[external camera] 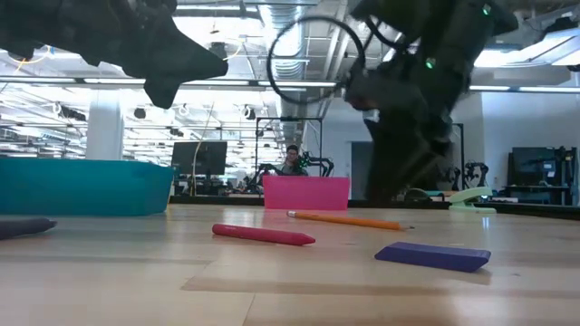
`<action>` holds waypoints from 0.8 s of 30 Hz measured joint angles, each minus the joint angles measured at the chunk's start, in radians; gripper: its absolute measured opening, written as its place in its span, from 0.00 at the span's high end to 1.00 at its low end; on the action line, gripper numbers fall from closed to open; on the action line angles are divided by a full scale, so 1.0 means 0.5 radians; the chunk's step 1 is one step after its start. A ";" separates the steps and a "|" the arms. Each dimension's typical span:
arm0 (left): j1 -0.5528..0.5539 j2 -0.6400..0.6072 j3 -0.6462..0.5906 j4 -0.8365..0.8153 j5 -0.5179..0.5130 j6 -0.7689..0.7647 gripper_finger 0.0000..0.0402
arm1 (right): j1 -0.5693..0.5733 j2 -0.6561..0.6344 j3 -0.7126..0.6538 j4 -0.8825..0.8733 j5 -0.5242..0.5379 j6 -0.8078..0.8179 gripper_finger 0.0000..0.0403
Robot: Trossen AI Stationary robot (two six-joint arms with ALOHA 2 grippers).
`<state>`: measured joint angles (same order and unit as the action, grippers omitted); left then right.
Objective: Sort crayons/erasers/pens/pencils in bins
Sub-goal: Put the yellow pencil into the blue bin
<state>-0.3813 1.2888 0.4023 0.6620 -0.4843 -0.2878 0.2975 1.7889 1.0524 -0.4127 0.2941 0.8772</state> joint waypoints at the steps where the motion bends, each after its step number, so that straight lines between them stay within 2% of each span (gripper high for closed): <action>1: 0.001 0.000 0.000 -0.001 0.000 0.000 1.00 | 0.005 0.000 0.024 -0.010 0.015 -0.006 0.62; 6: 0.030 0.001 0.000 -0.010 0.000 -0.003 1.00 | 0.003 0.000 0.090 -0.166 0.100 -0.020 0.59; 13: 0.047 0.001 0.000 -0.039 -0.001 -0.020 1.00 | -0.010 0.006 0.035 -0.137 0.110 0.012 0.56; 19: 0.047 0.001 0.001 -0.050 -0.001 -0.022 1.00 | 0.007 0.203 0.085 -0.090 0.114 0.013 0.56; 24: 0.047 0.012 -0.001 -0.060 0.004 -0.038 1.00 | 0.011 0.346 0.202 -0.205 0.122 -0.030 0.57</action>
<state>-0.3580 1.2949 0.4016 0.6319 -0.4822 -0.3071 0.3032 1.9619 1.1534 -0.5152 0.3551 0.8623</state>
